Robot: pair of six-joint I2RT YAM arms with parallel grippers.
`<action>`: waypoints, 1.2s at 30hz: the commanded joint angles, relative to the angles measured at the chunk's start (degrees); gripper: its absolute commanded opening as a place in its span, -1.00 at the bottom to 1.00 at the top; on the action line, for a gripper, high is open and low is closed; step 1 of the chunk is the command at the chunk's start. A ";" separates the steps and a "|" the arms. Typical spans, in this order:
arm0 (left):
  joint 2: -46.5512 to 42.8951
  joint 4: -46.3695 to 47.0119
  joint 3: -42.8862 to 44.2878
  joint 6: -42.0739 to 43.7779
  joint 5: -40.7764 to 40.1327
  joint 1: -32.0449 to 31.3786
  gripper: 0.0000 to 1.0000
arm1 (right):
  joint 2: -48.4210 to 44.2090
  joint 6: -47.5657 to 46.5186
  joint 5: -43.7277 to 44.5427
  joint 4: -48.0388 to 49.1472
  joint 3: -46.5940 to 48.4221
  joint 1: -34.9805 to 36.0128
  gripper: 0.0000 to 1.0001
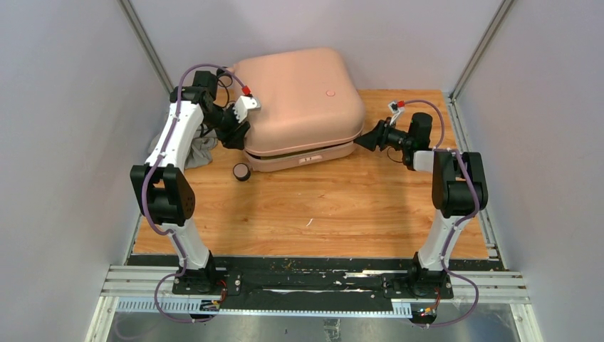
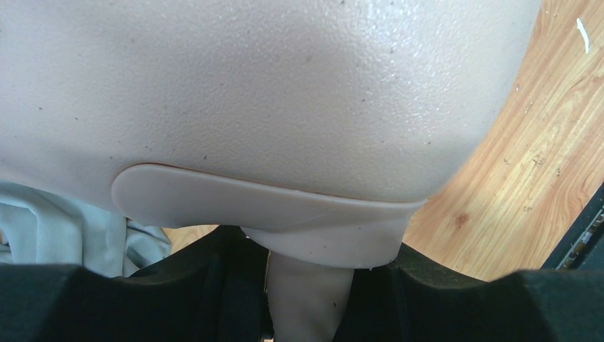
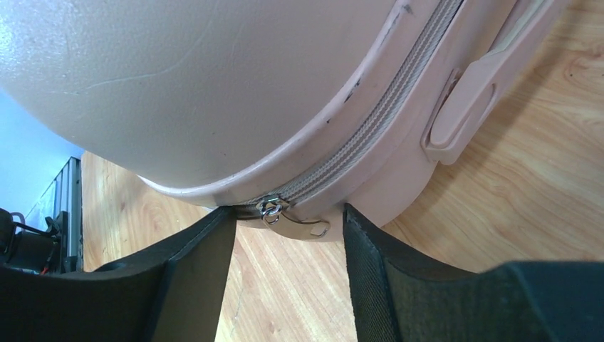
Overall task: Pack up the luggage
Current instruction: Zip the luggage at the center of the board.
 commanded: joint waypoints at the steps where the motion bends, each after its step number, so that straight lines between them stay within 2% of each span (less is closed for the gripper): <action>1: -3.82 6.07 3.65 -5.14 2.97 0.42 -1.00 | 2.74 4.98 0.50 11.24 1.24 0.89 0.11; 6: -5.12 6.05 3.10 -4.97 2.78 0.40 -1.00 | 4.03 9.73 0.31 18.67 0.67 0.89 -0.22; 9: -5.56 6.04 3.03 -4.90 2.64 0.40 -1.00 | 4.61 11.81 0.06 21.66 0.64 0.89 -0.32; 15: -6.12 5.98 2.66 -5.03 2.69 0.43 -1.00 | 4.33 11.85 0.57 22.05 -0.07 0.90 -0.54; 18: -6.37 5.98 2.56 -5.08 2.69 0.45 -1.00 | 4.12 11.90 0.55 22.15 -0.20 0.89 -0.73; 24: -6.79 5.99 2.81 -5.29 2.78 0.37 -1.00 | 3.09 11.93 0.37 22.07 -1.32 0.91 -0.99; 36: -7.33 6.02 2.63 -6.33 3.70 0.38 -1.00 | -0.66 8.77 2.34 19.94 -3.99 1.73 -1.00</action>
